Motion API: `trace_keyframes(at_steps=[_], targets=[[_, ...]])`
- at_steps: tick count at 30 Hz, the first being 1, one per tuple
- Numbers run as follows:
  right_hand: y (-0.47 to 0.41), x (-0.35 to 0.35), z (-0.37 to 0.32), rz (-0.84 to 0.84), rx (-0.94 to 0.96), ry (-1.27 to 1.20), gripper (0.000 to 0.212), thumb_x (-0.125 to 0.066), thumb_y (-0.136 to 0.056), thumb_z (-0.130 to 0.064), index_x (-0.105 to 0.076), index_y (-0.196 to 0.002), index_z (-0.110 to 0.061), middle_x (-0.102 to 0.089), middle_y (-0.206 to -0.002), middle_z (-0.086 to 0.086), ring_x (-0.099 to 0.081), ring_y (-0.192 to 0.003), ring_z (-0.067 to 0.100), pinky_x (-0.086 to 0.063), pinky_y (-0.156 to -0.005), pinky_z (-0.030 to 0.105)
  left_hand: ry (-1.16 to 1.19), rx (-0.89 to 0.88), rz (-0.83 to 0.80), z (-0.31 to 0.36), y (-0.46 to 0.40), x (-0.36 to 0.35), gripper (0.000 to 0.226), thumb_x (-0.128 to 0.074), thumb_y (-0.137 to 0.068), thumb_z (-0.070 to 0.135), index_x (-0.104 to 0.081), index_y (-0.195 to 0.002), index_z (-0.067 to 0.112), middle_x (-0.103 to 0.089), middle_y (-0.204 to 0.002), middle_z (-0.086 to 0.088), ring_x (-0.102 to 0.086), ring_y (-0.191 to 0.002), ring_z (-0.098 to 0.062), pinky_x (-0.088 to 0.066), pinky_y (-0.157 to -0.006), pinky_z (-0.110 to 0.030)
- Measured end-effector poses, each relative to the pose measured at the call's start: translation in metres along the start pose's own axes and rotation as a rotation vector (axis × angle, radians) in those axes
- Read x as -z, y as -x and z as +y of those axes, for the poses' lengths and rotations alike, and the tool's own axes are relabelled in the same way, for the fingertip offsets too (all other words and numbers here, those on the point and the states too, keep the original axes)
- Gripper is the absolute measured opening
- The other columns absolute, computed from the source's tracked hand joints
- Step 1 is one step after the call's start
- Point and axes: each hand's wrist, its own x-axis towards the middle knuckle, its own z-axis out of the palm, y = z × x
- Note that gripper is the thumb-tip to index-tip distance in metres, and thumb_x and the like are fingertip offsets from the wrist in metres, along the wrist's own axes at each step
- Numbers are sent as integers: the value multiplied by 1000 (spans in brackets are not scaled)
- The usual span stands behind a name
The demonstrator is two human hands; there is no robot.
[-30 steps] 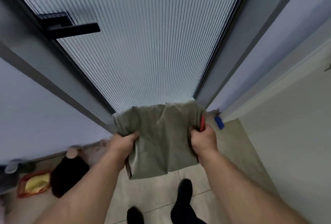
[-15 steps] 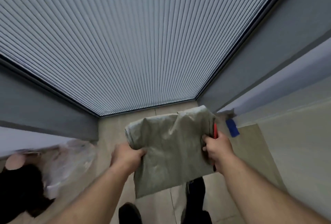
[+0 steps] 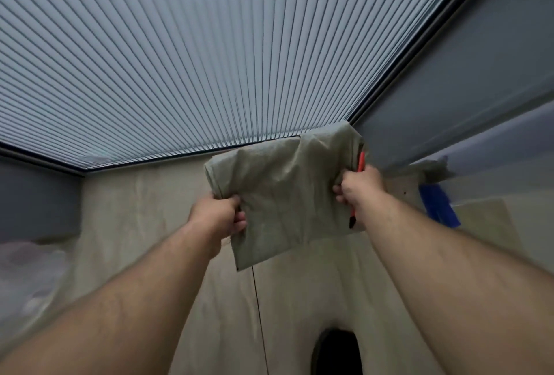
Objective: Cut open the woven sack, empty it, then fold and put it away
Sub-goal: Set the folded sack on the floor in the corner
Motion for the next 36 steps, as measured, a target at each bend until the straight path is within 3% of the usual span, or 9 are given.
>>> trace_keyframes(at_steps=[4,6,9,13,16,20,26,29,36], targets=[[-60,-34,4,93,-32,-29,30,-47,-105,-21,-60,-128,-5,-68,-108,20,-60,-63,31,-44,-29,20,9,-71,-44,3,-53,-21,30,-56,-104,7,-54,-135,6,-62,-91,-11,-58,-67,-19,-59,-51,-22],[-89,-44,13,74,-21,-13,42,-46,-99,-38,-62,-121,-6,-69,-108,21,-66,-79,37,-66,-65,36,-14,-147,-69,-3,-73,-25,59,-60,-101,6,-36,-155,15,-62,-126,-15,-67,-98,-24,-63,-76,-31],[-114,-47,32,101,47,119,51,-43,-80,-60,-60,-104,-18,-71,-113,23,-70,-98,39,-56,-100,58,-573,-459,-109,-25,-73,-17,90,-69,-95,23,-11,-160,44,-19,-171,3,-36,-150,-24,-41,-118,-51],[-53,-30,32,151,298,280,47,-42,-105,-32,-51,-143,-6,-57,-145,23,-54,-135,39,-42,-114,47,-1170,-669,-149,-60,-50,-5,79,-62,-98,40,-15,-163,41,3,-174,12,-8,-160,-17,-18,-129,-43],[0,-15,35,138,291,207,40,-38,-104,-40,-54,-127,-12,-70,-115,11,-75,-96,30,-59,-83,42,-1043,-606,-97,-63,-24,13,73,-61,-99,36,-24,-162,34,-11,-174,6,-15,-159,-18,-19,-128,-39],[91,6,26,-120,-26,65,19,-48,-105,-12,-52,-122,-5,-64,-85,9,-53,-45,10,-39,-39,24,-890,-496,-79,-39,51,44,60,-61,-99,29,-40,-155,27,-43,-159,2,-41,-146,-18,-33,-122,-36],[275,35,-48,-504,-95,-72,27,-51,-108,-8,-62,-131,-18,-71,-114,16,-71,-83,27,-57,-62,35,-701,-367,-45,8,212,124,47,-63,-99,28,-53,-145,26,-57,-138,8,-58,-113,-4,-48,-102,-27],[386,44,-96,-664,-76,-5,30,-48,-111,-23,-59,-136,-35,-66,-97,19,-66,-58,25,-49,-50,29,-579,-331,-24,32,306,180,40,-67,-97,22,-60,-136,23,-66,-129,4,-65,-102,-6,-53,-95,-28],[645,68,-207,-886,31,214,30,-38,-102,0,-58,-125,-2,-57,-87,14,-49,-53,18,-48,-48,32,-450,-343,208,83,536,340,26,-65,-98,20,-67,-124,19,-68,-105,6,-63,-88,-2,-51,-87,-23]])
